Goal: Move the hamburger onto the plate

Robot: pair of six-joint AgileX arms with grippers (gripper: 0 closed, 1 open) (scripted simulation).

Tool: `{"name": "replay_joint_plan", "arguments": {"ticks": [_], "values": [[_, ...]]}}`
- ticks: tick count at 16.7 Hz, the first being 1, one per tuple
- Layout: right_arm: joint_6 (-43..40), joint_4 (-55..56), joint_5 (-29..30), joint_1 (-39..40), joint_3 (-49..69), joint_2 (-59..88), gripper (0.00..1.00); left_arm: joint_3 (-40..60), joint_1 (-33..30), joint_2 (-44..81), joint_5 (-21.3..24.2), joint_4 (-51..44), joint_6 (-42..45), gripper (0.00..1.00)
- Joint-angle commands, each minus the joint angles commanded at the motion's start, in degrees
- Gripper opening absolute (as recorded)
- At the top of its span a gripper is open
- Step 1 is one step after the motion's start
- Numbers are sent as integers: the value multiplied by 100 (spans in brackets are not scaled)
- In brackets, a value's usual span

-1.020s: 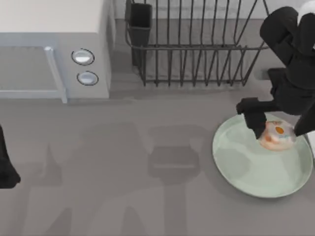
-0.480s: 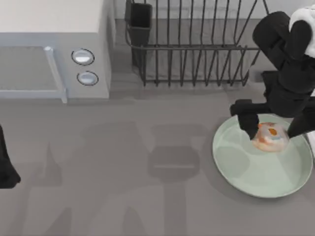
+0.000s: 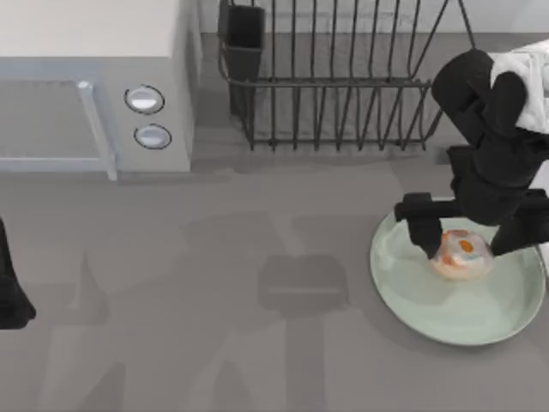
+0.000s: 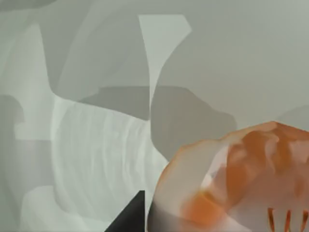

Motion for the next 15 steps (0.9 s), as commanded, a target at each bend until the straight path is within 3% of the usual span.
{"name": "replay_joint_plan", "arguments": {"ticks": [1,14,15], "values": [[0,0,0,0,0,0,0,0,0,0,0,0,0,100],[0,0,0,0,0,0,98,0,0,0,0,0,0,100],[0,0,0,0,0,0,100,0,0,0,0,0,0,100]]}}
